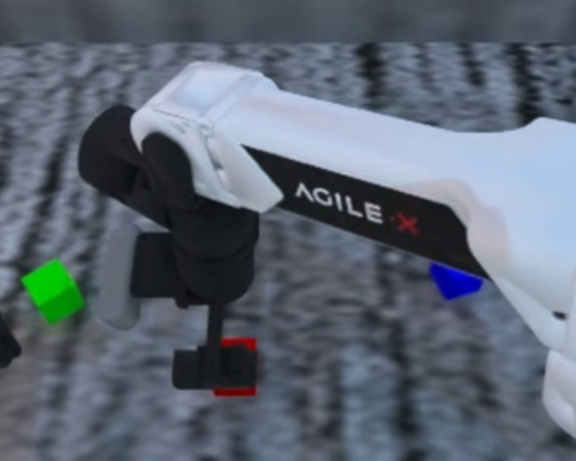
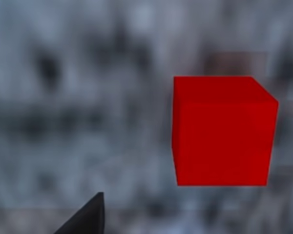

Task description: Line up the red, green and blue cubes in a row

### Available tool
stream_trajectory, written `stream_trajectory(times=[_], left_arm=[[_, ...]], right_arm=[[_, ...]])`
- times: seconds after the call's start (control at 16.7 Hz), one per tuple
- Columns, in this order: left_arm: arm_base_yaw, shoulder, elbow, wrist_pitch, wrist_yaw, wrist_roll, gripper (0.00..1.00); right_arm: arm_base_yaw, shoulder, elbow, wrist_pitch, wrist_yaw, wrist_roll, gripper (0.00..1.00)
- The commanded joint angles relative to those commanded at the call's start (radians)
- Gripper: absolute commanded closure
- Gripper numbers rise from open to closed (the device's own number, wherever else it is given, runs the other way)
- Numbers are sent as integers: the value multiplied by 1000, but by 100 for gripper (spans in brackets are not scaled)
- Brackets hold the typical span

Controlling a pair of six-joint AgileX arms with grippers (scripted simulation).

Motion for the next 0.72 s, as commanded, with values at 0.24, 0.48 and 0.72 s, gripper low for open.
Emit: stream_trajectory(times=[0.24,0.48,0.72], left_arm=[[-4,49,45,-34,1,28,0],[-14,234,197,-149,2,122,0],[-25,549,414,-317,0,257,0]], right_arm=[[-26,-59,-48,42,-5,12,0],[-128,-279,-225,187,-21,65,0],[-291,-657,-537,403,-41,161,0]])
